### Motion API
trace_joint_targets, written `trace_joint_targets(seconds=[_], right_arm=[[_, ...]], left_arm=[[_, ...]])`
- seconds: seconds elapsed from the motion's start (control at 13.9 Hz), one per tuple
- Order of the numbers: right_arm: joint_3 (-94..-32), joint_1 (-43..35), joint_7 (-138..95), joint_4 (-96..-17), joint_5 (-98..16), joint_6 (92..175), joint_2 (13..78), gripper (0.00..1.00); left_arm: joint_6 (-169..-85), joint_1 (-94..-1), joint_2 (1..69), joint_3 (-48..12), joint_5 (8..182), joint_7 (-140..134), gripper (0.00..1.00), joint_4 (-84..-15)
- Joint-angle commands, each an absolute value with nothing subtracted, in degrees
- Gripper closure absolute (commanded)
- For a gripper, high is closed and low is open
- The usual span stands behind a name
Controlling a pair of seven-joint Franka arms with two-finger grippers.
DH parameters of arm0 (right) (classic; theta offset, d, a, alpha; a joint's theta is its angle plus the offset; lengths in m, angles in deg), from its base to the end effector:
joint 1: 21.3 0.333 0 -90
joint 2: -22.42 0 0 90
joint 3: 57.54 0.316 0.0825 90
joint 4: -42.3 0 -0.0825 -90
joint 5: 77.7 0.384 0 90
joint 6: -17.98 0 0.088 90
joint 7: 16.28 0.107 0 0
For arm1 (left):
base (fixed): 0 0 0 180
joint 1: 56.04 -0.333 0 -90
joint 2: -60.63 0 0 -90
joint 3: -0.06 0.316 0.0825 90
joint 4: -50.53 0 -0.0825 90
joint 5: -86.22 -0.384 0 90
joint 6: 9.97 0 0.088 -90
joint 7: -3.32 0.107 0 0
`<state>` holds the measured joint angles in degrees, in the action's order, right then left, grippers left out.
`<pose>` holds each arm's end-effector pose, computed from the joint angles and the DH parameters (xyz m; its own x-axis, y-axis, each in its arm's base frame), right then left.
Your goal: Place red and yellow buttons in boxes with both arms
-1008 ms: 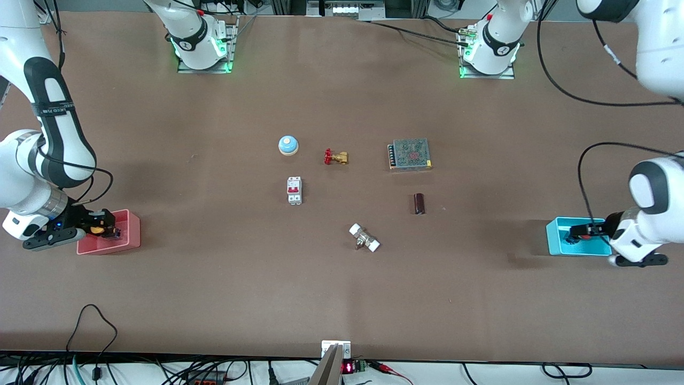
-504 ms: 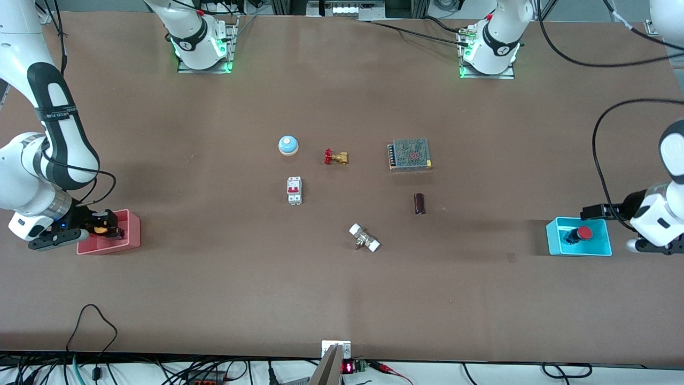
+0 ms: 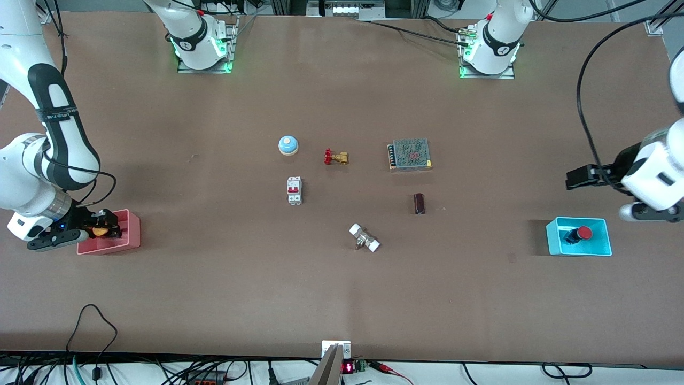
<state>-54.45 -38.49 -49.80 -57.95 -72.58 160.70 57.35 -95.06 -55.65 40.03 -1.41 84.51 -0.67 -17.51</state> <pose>0.6576 -0.1694 0.2366 0.9545 0.2529 0.1579 0.2573 -0.9663 -0.0077 0.6514 -0.0145 0.5792 0.9974 0.0408 -0.0602 0.0394 -0.9989 -0.0251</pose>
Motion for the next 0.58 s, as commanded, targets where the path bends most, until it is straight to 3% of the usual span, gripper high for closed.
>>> trace_joint_targets(seconds=[0.0, 0.22, 0.36, 0.5], right_arm=[[-54.11, -38.88, -51.17, -57.80, -71.19, 157.23, 53.64, 0.00], [-54.11, -36.95, -48.98, -57.72, -71.45, 143.35, 43.37, 0.00], [-54.11, -35.02, -45.04, -57.54, -72.16, 136.06, 37.65, 0.00], [-54.11, -32.30, -35.75, -57.45, -74.52, 130.42, 31.76, 0.00]], left_arm=[[-93.46, -56.12, 38.48, -0.65, 83.67, -0.02, 0.00, -13.45], [-97.65, -55.95, 47.33, -1.52, 82.97, -0.72, 0.00, -25.53], [-107.82, -56.13, 57.06, -1.96, 82.88, -0.55, 0.00, -40.89], [-109.90, -56.65, 63.07, -1.88, 82.88, 0.59, 0.00, -49.20]])
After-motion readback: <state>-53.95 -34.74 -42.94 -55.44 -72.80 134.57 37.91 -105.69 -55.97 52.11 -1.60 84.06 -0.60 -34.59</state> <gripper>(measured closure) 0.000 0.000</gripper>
